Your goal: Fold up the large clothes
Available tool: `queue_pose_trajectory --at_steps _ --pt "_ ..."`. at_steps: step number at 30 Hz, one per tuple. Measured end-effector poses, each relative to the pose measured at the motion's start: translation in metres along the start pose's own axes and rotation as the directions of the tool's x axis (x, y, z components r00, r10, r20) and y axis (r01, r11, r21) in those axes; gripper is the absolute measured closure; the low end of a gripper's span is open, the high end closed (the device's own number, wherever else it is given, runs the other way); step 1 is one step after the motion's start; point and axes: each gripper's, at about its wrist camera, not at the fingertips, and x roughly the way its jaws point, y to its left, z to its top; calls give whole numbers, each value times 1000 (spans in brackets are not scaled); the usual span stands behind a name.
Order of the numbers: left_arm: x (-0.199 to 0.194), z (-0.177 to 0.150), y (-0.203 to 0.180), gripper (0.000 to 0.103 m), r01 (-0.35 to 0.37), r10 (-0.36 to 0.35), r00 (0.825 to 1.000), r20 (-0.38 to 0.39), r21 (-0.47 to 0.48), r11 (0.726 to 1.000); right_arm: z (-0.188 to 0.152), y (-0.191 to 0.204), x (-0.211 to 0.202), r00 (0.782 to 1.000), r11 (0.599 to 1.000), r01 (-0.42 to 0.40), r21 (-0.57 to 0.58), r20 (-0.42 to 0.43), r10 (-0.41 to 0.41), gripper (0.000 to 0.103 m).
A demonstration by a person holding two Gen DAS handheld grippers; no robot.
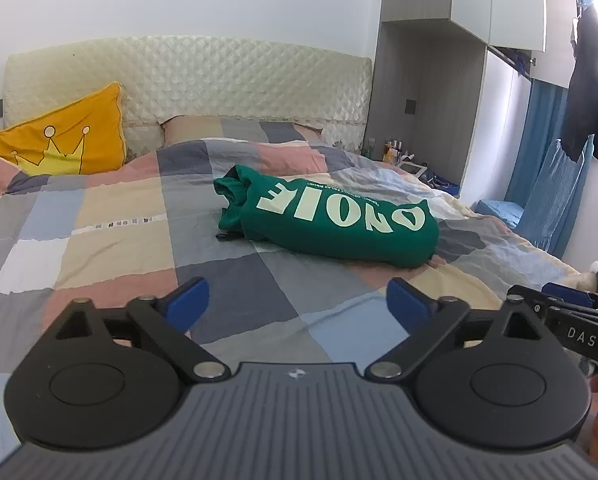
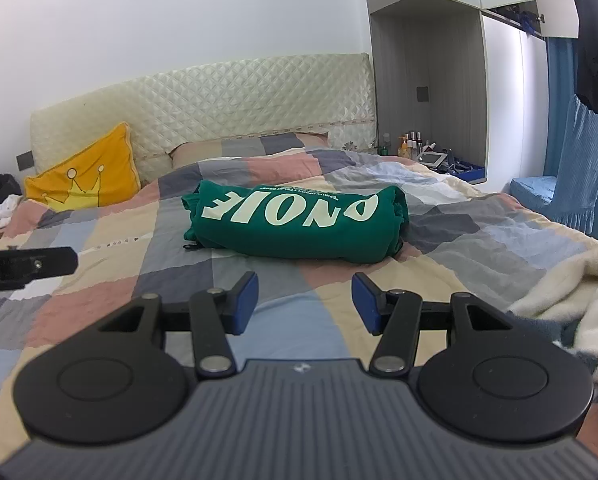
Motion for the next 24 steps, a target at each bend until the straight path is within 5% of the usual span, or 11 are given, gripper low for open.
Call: queue_pose_trajectory --at_steps 9,14,24 --pt "-17 6 -5 0 -16 16 1000 11 15 1000 7 -8 -5 1000 999 -1 38 4 1 30" --pt "-35 14 -11 0 -15 15 1000 24 20 1000 12 -13 -12 1000 998 3 59 -1 -3 1" --pt "-49 18 -12 0 -16 16 1000 22 7 1000 15 -14 -27 1000 998 2 60 7 -3 0"
